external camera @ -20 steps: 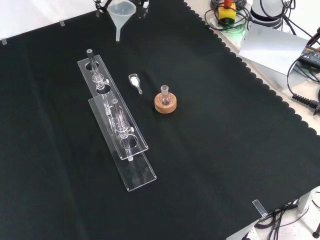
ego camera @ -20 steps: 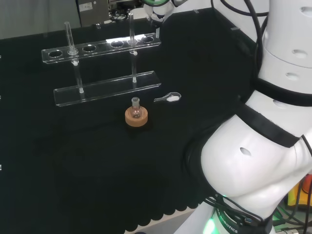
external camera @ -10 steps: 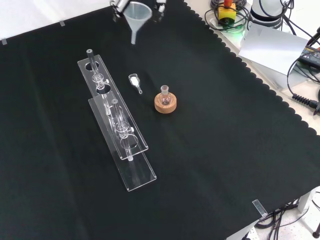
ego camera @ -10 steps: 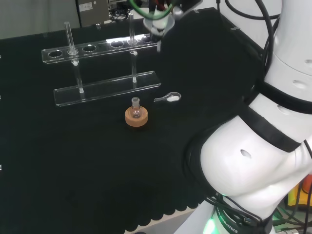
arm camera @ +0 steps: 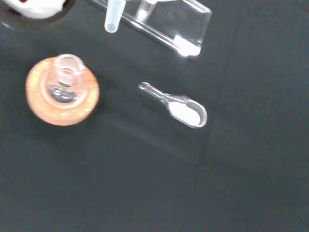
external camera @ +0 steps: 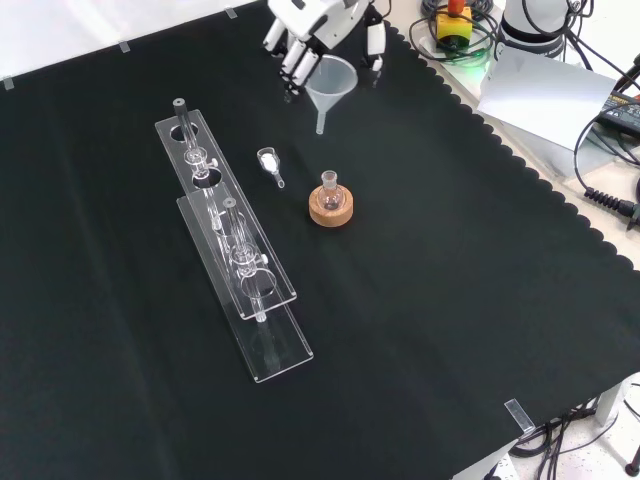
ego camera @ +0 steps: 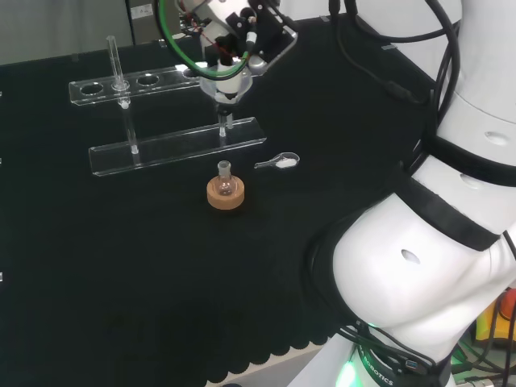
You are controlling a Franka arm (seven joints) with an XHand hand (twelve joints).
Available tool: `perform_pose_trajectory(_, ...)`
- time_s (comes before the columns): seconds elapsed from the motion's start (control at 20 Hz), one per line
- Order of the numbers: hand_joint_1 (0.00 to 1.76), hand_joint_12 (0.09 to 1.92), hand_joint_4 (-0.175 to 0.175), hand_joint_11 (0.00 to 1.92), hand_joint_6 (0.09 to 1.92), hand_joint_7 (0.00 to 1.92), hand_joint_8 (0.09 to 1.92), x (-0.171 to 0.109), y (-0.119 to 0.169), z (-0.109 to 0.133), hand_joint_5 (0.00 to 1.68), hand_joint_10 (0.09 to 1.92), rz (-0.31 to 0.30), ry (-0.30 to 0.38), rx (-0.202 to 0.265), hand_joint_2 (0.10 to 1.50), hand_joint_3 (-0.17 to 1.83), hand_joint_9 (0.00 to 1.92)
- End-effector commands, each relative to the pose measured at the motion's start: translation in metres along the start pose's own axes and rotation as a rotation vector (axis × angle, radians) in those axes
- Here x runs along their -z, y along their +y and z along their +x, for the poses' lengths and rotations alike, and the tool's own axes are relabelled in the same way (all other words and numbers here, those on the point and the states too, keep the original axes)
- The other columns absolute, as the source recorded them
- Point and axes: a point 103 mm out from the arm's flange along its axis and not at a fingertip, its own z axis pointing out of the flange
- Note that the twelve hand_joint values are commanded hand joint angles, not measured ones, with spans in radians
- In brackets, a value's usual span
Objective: Place the funnel on the round-bottom flask.
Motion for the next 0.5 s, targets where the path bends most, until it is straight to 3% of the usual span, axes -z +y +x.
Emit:
perform_pose_trajectory(0.05,0.77,1.30,0.002,0.45,0.53,0.58,0.70,-0.031,0.004,-0.007,0.50,0.53,0.065,0.007,-0.046,0.71,0.54,1.11)
perform_pose_trajectory(0.5,0.77,1.30,0.002,0.45,0.54,0.58,0.70,-0.044,0.009,-0.002,0.50,0.52,0.092,0.011,-0.037,0.71,0.54,1.12)
